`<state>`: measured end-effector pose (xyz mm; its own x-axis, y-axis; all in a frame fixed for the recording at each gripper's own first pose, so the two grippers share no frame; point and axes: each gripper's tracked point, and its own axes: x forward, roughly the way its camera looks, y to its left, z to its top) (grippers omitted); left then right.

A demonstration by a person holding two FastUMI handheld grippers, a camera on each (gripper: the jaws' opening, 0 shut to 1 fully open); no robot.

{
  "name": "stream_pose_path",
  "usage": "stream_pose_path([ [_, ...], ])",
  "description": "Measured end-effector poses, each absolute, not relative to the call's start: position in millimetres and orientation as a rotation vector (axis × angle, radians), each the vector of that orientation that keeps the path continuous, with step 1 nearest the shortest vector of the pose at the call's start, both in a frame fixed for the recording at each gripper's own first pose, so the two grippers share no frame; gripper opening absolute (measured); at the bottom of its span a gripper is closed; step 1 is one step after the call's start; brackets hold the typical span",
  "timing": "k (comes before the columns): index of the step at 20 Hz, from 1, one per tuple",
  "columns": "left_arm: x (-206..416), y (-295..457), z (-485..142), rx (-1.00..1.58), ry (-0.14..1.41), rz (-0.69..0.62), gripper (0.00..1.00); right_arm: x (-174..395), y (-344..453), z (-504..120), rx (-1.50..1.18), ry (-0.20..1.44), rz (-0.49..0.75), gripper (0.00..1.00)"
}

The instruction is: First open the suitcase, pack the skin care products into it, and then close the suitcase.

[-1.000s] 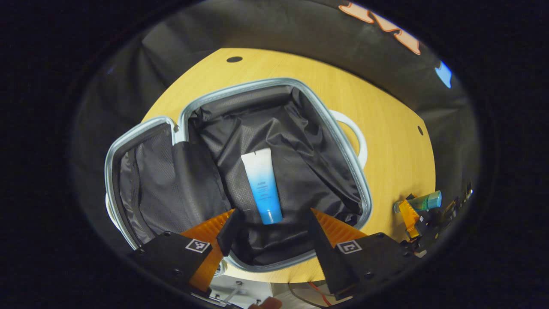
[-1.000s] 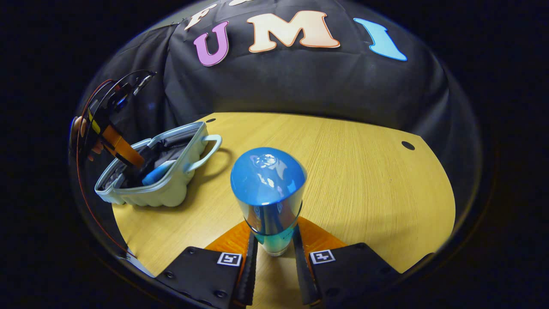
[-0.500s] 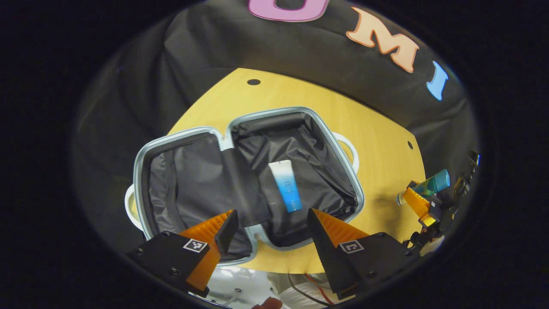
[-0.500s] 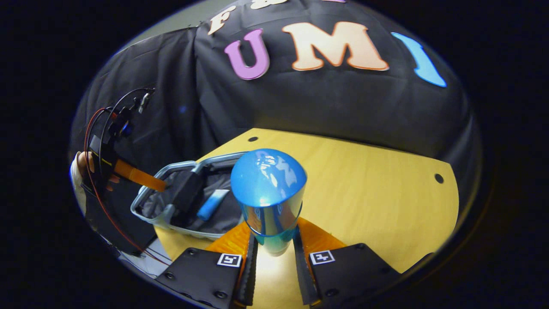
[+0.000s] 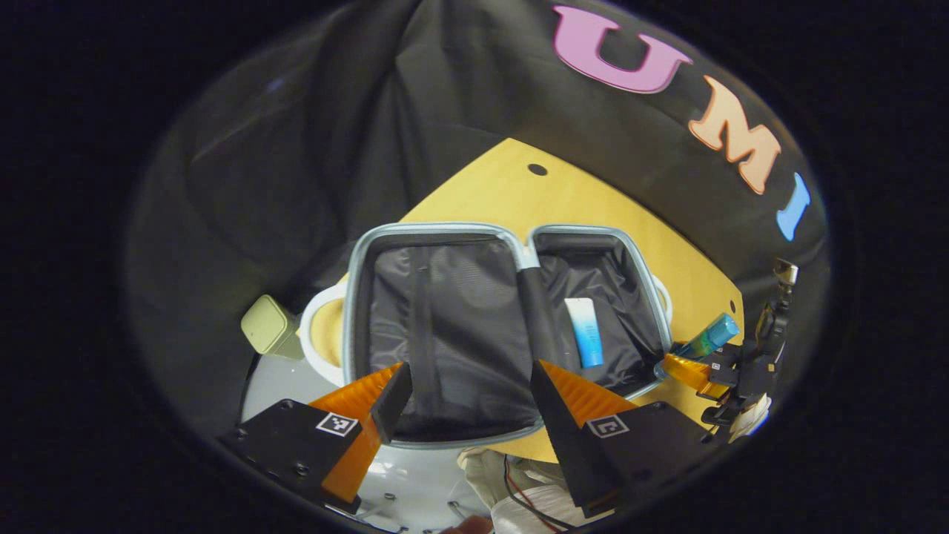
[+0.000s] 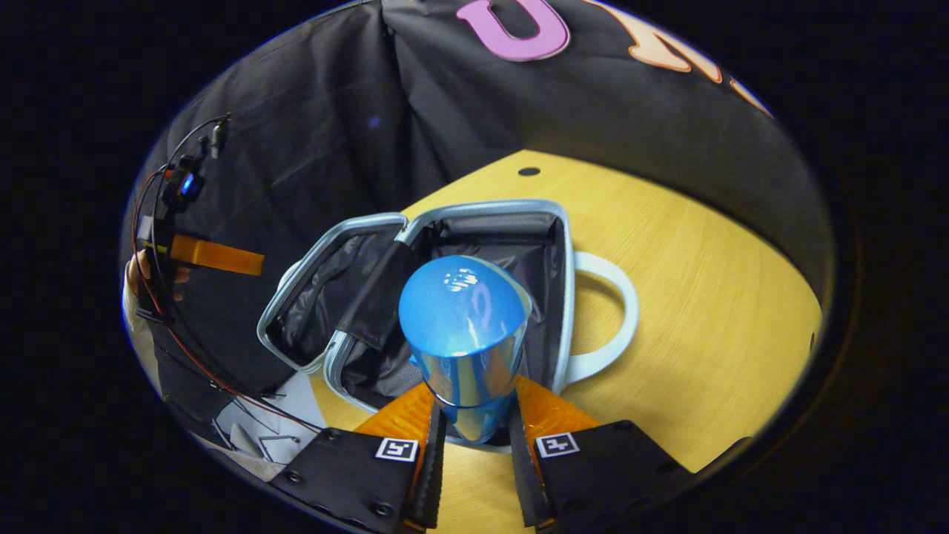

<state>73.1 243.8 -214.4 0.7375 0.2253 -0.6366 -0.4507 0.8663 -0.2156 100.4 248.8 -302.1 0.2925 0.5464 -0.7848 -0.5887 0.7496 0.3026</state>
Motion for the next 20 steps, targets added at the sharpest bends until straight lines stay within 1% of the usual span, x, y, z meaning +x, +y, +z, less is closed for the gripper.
stream_pose_path([
  [1, 65.9, 254.9, -216.1, -0.386, 0.638, 0.397, 0.95, 98.5, 252.3, -309.0, -0.060, 1.061, 0.758, 0.40],
  [2, 59.9, 266.2, -217.8, -0.401, 0.636, 0.413, 0.95, 96.3, 254.2, -314.5, -0.079, 1.087, 0.756, 0.43],
  [3, 53.6, 278.0, -217.8, -0.417, 0.631, 0.431, 0.95, 98.1, 257.2, -320.3, -0.096, 1.099, 0.754, 0.43],
  [4, 48.2, 290.0, -219.8, -0.433, 0.633, 0.447, 0.95, 97.3, 259.8, -326.8, -0.112, 1.117, 0.744, 0.40],
  [7, 33.0, 328.9, -235.8, -0.471, 0.644, 0.510, 0.95, 97.7, 260.8, -339.6, -0.127, 1.163, 0.697, 0.40],
  [9, 23.9, 350.4, -245.3, -0.501, 0.657, 0.545, 0.95, 96.9, 258.4, -344.6, -0.130, 1.188, 0.668, 0.43],
  [10, 21.2, 359.3, -251.3, -0.515, 0.669, 0.555, 0.95, 96.9, 256.6, -346.1, -0.138, 1.190, 0.656, 0.43],
  [11, 18.9, 367.3, -259.3, -0.529, 0.674, 0.574, 0.96, 97.7, 256.7, -347.1, -0.144, 1.189, 0.648, 0.40],
  [14, 14.6, 390.4, -278.4, -0.567, 0.698, 0.602, 0.96, 99.2, 263.5, -337.7, -0.131, 1.156, 0.653, 0.44],
  [15, 16.4, 396.0, -284.2, -0.580, 0.696, 0.602, 0.96, 101.8, 266.4, -331.2, -0.119, 1.130, 0.653, 0.43],
  [16, 20.9, 398.3, -288.3, -0.596, 0.693, 0.593, 0.96, 105.3, 268.4, -325.3, -0.111, 1.103, 0.651, 0.59],
  [17, 23.1, 401.0, -291.2, -0.615, 0.684, 0.584, 0.96, 108.3, 267.1, -319.8, -0.107, 1.076, 0.643, 0.63],
  [18, 26.9, 403.6, -293.8, -0.633, 0.674, 0.573, 0.96, 111.3, 266.0, -310.9, -0.099, 1.040, 0.640, 0.74],
  [19, 30.9, 406.6, -298.5, -0.644, 0.664, 0.567, 0.96, 116.6, 267.0, -301.3, -0.086, 0.993, 0.634, 0.75],
  [20, 34.7, 410.6, -302.2, -0.654, 0.654, 0.565, 0.96, 122.1, 267.1, -288.5, -0.067, 0.939, 0.628, 0.88],
])
